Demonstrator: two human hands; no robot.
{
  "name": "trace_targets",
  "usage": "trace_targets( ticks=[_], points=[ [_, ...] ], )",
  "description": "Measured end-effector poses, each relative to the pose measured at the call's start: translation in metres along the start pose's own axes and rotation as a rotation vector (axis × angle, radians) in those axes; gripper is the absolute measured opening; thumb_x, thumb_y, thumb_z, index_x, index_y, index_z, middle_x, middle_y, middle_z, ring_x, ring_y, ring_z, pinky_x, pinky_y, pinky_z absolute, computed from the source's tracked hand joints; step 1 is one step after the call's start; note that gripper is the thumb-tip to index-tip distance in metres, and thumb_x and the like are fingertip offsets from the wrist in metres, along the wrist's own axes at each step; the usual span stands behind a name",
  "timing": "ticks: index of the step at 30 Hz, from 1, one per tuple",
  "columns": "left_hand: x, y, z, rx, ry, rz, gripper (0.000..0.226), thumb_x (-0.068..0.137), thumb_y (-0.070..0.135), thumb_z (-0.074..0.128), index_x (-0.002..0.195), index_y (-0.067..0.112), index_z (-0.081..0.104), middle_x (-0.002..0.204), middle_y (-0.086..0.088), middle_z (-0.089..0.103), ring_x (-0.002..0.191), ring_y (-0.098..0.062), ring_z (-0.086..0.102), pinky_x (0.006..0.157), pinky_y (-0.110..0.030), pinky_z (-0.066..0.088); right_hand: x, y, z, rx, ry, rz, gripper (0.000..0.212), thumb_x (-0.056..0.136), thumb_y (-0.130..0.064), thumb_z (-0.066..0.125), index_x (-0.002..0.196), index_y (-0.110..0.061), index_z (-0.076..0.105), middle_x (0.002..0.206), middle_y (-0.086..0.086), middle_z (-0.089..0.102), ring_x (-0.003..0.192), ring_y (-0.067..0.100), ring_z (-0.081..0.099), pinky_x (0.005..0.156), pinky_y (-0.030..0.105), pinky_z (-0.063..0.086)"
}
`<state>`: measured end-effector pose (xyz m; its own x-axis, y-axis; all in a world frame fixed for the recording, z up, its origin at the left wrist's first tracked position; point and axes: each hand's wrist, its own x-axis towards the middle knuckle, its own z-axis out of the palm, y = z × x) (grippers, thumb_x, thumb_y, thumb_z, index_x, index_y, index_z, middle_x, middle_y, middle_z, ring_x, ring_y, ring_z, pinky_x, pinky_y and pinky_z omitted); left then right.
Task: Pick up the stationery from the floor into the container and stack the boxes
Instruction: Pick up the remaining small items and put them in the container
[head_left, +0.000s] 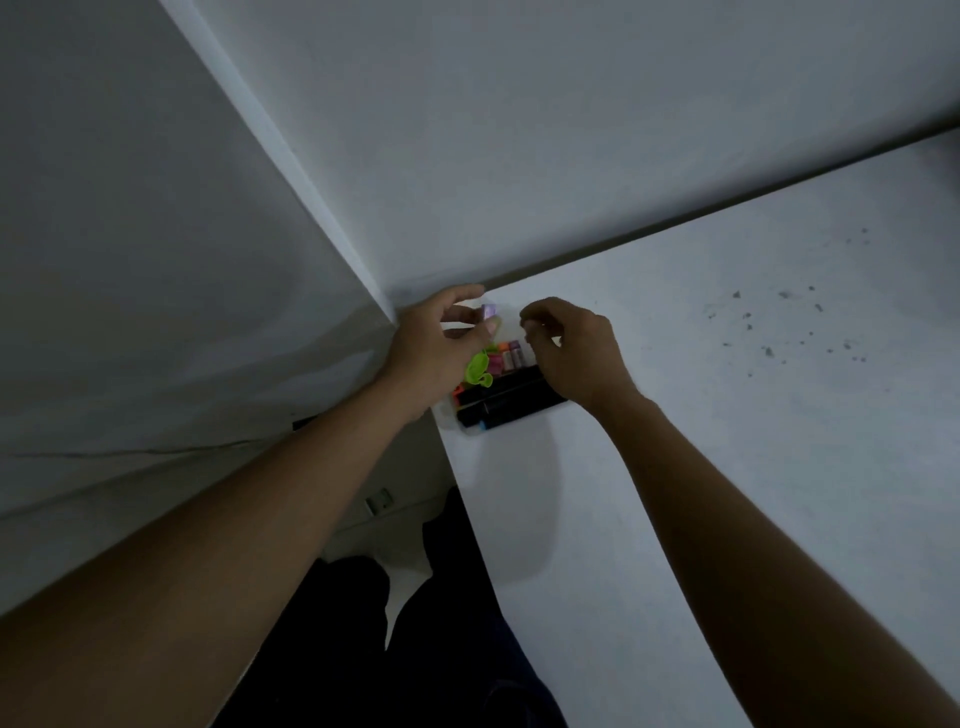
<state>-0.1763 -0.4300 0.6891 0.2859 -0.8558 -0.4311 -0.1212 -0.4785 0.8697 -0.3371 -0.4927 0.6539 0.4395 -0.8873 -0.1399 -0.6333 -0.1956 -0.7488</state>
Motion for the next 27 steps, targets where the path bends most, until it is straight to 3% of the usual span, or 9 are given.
trace_targets(
  ticks=[3, 6, 9, 11, 16, 19, 22, 24, 27],
  points=[
    [0.004, 0.006, 0.009, -0.024, -0.014, -0.045, 0.057, 0.083, 0.034, 0.071, 0.134, 0.025, 0.048, 0.110, 0.003, 0.066, 0.104, -0.011, 0.064, 0.091, -0.031, 0.051, -0.001, -0.010, -0.008, 0.346, -0.109, 0.103, 0.025, 0.094, -0.025, 0.057, 0.116, -0.016, 0.064, 0.107, -0.001, 0.070, 0.093, 0.008, 0.067, 0.081, 0.023, 0.053],
    [0.007, 0.014, 0.017, -0.184, 0.001, -0.130, 0.070, 0.080, 0.026, 0.075, 0.138, 0.020, 0.037, 0.108, -0.002, 0.068, 0.099, -0.018, 0.069, 0.090, -0.035, 0.054, -0.004, -0.009, -0.019, 0.460, -0.186, 0.045, 0.037, 0.091, -0.011, 0.058, 0.127, -0.019, 0.059, 0.114, -0.002, 0.067, 0.088, 0.004, 0.066, 0.073, 0.019, 0.052],
    [0.012, 0.024, 0.020, -0.477, -0.063, -0.254, 0.079, 0.080, 0.015, 0.075, 0.142, 0.014, 0.026, 0.107, -0.017, 0.070, 0.090, -0.025, 0.072, 0.078, -0.035, 0.059, -0.005, -0.003, -0.028, 0.418, -0.207, -0.035, 0.053, 0.086, -0.008, 0.066, 0.135, -0.023, 0.050, 0.128, -0.003, 0.057, 0.094, 0.013, 0.064, 0.073, 0.031, 0.057],
    [0.014, 0.030, 0.019, -0.537, -0.128, -0.316, 0.085, 0.080, 0.012, 0.074, 0.145, 0.013, 0.020, 0.109, -0.019, 0.069, 0.089, -0.026, 0.073, 0.079, -0.038, 0.059, -0.004, -0.002, -0.030, 0.383, -0.150, -0.067, 0.057, 0.084, -0.016, 0.071, 0.136, -0.024, 0.049, 0.130, -0.004, 0.055, 0.097, 0.013, 0.063, 0.073, 0.036, 0.057],
    [0.017, 0.032, 0.017, -0.675, -0.234, -0.389, 0.079, 0.084, 0.006, 0.067, 0.146, 0.005, 0.018, 0.096, -0.016, 0.073, 0.082, -0.025, 0.073, 0.081, -0.041, 0.058, -0.002, 0.000, -0.037, 0.396, -0.056, -0.115, 0.043, 0.080, -0.022, 0.075, 0.122, -0.017, 0.062, 0.115, -0.002, 0.065, 0.090, 0.014, 0.064, 0.070, 0.040, 0.056],
    [0.018, 0.030, 0.014, -0.625, -0.278, -0.417, 0.065, 0.084, 0.007, 0.067, 0.140, 0.005, 0.034, 0.091, -0.015, 0.074, 0.080, -0.024, 0.072, 0.081, -0.042, 0.059, 0.000, 0.001, -0.039, 0.324, -0.083, -0.078, 0.040, 0.077, -0.030, 0.076, 0.114, -0.019, 0.066, 0.105, -0.007, 0.067, 0.088, 0.008, 0.063, 0.069, 0.031, 0.055],
    [0.014, 0.027, 0.015, -0.375, -0.235, -0.372, 0.056, 0.084, 0.016, 0.070, 0.132, 0.008, 0.043, 0.105, -0.016, 0.071, 0.090, -0.024, 0.071, 0.084, -0.039, 0.058, 0.001, 0.009, -0.038, 0.209, -0.136, -0.072, 0.038, 0.078, -0.033, 0.075, 0.113, -0.020, 0.065, 0.104, -0.009, 0.067, 0.090, 0.003, 0.062, 0.070, 0.021, 0.052],
    [0.014, 0.023, 0.014, -0.100, -0.075, -0.215, 0.043, 0.086, 0.022, 0.068, 0.124, 0.010, 0.050, 0.111, -0.014, 0.068, 0.096, -0.022, 0.069, 0.085, -0.037, 0.057, 0.004, 0.016, -0.038, 0.073, -0.165, -0.085, 0.039, 0.079, -0.027, 0.075, 0.116, -0.018, 0.064, 0.109, -0.004, 0.066, 0.090, 0.003, 0.061, 0.069, 0.012, 0.048],
    [0.011, 0.011, 0.006, 0.129, 0.161, -0.020, 0.025, 0.090, 0.024, 0.062, 0.112, 0.013, 0.057, 0.106, -0.004, 0.066, 0.089, -0.014, 0.063, 0.084, -0.032, 0.054, 0.010, 0.022, -0.035, -0.167, -0.250, -0.096, 0.037, 0.080, -0.020, 0.073, 0.115, -0.012, 0.063, 0.111, 0.006, 0.063, 0.092, 0.015, 0.059, 0.072, 0.016, 0.045]
  ],
)
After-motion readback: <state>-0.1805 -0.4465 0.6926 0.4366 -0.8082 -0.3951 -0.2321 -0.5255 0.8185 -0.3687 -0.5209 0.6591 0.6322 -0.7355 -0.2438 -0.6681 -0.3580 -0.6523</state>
